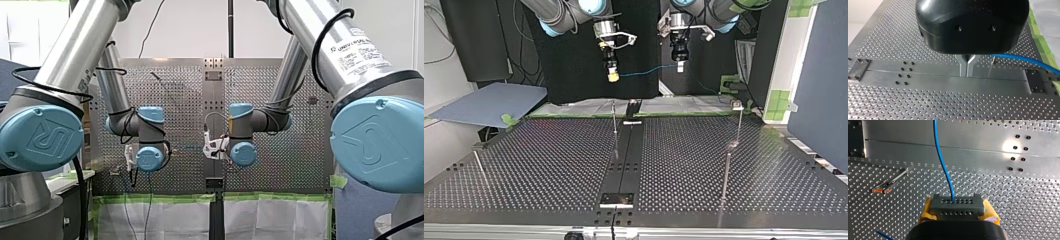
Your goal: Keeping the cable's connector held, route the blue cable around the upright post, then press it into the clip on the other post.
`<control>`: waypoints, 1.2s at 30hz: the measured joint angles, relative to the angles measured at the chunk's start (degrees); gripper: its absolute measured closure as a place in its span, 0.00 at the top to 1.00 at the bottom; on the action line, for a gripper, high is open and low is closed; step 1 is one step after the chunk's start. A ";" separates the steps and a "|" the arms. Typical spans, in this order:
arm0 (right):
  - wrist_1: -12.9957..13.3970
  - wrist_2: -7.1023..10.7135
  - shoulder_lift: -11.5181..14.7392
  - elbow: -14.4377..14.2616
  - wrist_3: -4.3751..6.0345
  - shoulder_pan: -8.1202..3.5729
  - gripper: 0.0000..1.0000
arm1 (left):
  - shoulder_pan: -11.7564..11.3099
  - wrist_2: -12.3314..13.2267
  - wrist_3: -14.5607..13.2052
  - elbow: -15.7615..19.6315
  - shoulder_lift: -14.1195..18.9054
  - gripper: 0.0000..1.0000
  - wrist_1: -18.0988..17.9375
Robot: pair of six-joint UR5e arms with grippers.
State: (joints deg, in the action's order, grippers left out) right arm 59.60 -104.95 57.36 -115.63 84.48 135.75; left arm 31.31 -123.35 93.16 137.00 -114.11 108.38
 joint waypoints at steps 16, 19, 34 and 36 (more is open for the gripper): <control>-2.48 -1.03 -3.17 -0.60 -0.09 0.00 0.00 | -0.17 0.78 -0.09 0.09 -3.13 0.00 2.97; -2.60 -1.05 -3.48 -0.61 -0.09 0.00 0.00 | -0.18 0.79 -0.09 0.09 -3.23 0.00 3.05; -2.64 -1.05 -3.60 -0.61 -0.09 0.00 0.00 | -0.18 0.79 -0.09 0.09 -3.25 0.00 3.08; -2.64 -1.05 -3.60 -0.62 -0.09 0.00 0.00 | -0.18 0.79 -0.09 0.09 -3.26 0.00 3.08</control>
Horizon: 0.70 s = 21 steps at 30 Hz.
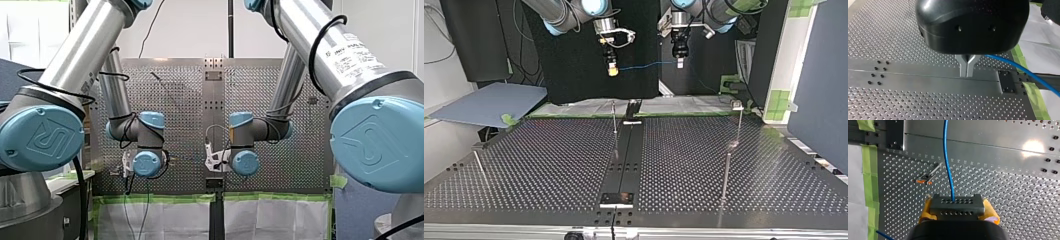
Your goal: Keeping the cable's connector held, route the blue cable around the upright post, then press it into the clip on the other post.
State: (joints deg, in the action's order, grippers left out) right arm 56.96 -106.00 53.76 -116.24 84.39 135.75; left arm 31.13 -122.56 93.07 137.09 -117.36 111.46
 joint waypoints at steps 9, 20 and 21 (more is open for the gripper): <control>0.00 0.00 0.00 0.00 0.00 0.00 0.00 | 0.00 0.00 0.00 0.00 0.00 0.00 0.00; -0.05 -0.05 -0.06 0.05 -0.06 -0.02 0.00 | 0.23 -0.23 0.10 -0.03 -0.25 0.00 -0.25; -0.18 -0.18 -0.18 0.17 -0.18 -0.04 0.00 | 0.46 -0.47 0.18 -0.06 -0.47 0.00 -0.48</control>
State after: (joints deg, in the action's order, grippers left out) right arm 56.78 -106.19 53.58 -116.08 84.21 135.71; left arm 31.59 -123.03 93.25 137.03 -117.83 110.98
